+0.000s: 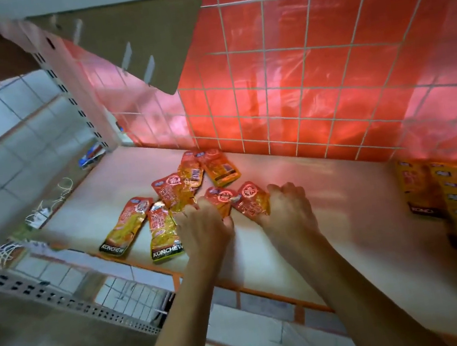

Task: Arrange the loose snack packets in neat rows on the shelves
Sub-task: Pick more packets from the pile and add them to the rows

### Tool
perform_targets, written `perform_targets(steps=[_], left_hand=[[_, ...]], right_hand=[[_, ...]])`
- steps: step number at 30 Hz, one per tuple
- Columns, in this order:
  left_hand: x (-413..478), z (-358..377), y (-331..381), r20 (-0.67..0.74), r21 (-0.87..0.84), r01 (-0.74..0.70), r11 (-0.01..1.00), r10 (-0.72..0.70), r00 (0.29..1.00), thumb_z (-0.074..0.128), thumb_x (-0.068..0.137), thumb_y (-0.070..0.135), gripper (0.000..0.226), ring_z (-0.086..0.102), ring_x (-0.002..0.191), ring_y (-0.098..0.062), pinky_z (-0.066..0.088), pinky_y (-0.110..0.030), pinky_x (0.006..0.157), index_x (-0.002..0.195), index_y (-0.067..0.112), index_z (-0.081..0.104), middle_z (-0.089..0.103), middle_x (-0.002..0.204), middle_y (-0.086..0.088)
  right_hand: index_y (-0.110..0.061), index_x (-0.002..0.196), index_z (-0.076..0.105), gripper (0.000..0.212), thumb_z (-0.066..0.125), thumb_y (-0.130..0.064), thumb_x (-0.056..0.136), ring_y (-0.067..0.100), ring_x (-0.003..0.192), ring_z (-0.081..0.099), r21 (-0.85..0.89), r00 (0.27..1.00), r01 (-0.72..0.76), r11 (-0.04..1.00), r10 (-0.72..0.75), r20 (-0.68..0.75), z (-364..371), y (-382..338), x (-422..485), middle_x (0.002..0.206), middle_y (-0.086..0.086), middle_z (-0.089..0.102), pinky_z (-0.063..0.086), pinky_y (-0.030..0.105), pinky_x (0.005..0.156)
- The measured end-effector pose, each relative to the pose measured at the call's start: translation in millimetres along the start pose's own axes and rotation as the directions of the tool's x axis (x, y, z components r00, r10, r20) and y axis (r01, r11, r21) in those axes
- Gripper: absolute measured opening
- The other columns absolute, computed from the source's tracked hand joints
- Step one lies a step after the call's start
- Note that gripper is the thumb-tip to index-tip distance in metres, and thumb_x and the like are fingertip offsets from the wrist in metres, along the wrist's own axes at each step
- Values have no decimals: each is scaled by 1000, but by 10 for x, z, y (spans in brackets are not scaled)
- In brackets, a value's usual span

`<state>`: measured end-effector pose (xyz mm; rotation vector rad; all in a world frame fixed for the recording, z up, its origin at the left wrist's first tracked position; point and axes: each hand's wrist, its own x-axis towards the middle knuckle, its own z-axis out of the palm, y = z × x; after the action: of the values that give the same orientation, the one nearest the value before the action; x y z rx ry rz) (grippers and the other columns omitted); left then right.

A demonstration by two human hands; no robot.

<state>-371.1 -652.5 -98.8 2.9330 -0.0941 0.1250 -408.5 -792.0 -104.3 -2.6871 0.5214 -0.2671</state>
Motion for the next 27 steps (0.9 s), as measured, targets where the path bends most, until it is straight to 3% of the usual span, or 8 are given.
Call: perform_targets(steps=[4, 7, 12, 14, 18, 21, 23, 27], left_hand=[[-41, -18, 79, -22, -215, -51, 975, 47, 999, 77, 74, 40, 57, 54, 91, -29, 46, -32, 82, 110, 8, 48, 45, 106, -11], [-109, -21, 221, -27, -393, -61, 917, 55, 998, 84, 68, 39, 68, 58, 88, -31, 47, -32, 75, 116, 7, 49, 45, 111, -13], [-226, 3, 578, 47, -725, -13, 688, 68, 997, 81, 74, 32, 65, 68, 94, -25, 56, -38, 81, 122, 11, 43, 67, 112, -11], [-302, -12, 780, 145, -813, 68, 579, 87, 986, 77, 80, 28, 56, 70, 89, -21, 57, -42, 83, 125, 13, 46, 70, 110, -9], [-571, -7, 1298, 218, -859, 72, 508, 235, 947, 67, 87, 19, 25, 70, 85, -23, 56, -48, 82, 111, 14, 62, 72, 96, -5], [-949, -13, 1730, 201, -897, 47, 439, 313, 928, 67, 87, 19, 22, 68, 85, -25, 56, -49, 81, 107, 14, 63, 71, 92, -3], [-1278, -27, 2035, 199, -913, 41, 406, 355, 913, 69, 86, 26, 23, 69, 84, -25, 58, -44, 76, 106, 16, 62, 71, 91, -3], [-2022, -49, 2626, 173, -942, 2, 337, 480, 860, 69, 87, 26, 18, 70, 81, -20, 55, -33, 67, 104, 21, 65, 73, 91, 1]], right_hand=[[-17, 119, 51, 50, 67, -45, 81, 24, 101, 52, 115, 996, -86, 990, 84, 18, -26, 40, -76, 110, 4, 46, 46, 35, 82], [-19, 116, 46, 50, 70, -42, 79, 26, 93, 61, 287, 976, -211, 934, 217, 11, -69, 96, -178, 107, 4, 57, 50, 34, 72], [-20, 111, 48, 44, 74, -32, 78, 24, 86, 68, 653, 924, -329, 682, 375, 73, -283, 382, -338, 101, 2, 67, 57, 47, 76], [-20, 110, 50, 39, 73, -28, 79, 17, 83, 68, 713, 912, -318, 625, 406, 51, -413, 580, -428, 97, -3, 65, 58, 38, 72], [-26, 107, 50, 34, 71, -19, 81, -6, 72, 62, 754, 885, -223, 618, 452, -109, -768, 1054, -704, 89, -11, 63, 44, 5, 55], [-22, 116, 56, 37, 71, -20, 82, 9, 85, 66, 795, 848, -210, 569, 510, -141, -1050, 1450, -1002, 93, -5, 68, 56, 36, 81], [-22, 117, 55, 39, 72, -21, 82, 11, 87, 66, 800, 816, -202, 565, 549, -181, -1241, 1751, -1246, 94, -9, 66, 55, 41, 83], [-22, 115, 53, 39, 72, -20, 81, -5, 80, 61, 790, 754, -173, 588, 595, -278, -1651, 2379, -1838, 91, -19, 60, 48, 8, 60]])
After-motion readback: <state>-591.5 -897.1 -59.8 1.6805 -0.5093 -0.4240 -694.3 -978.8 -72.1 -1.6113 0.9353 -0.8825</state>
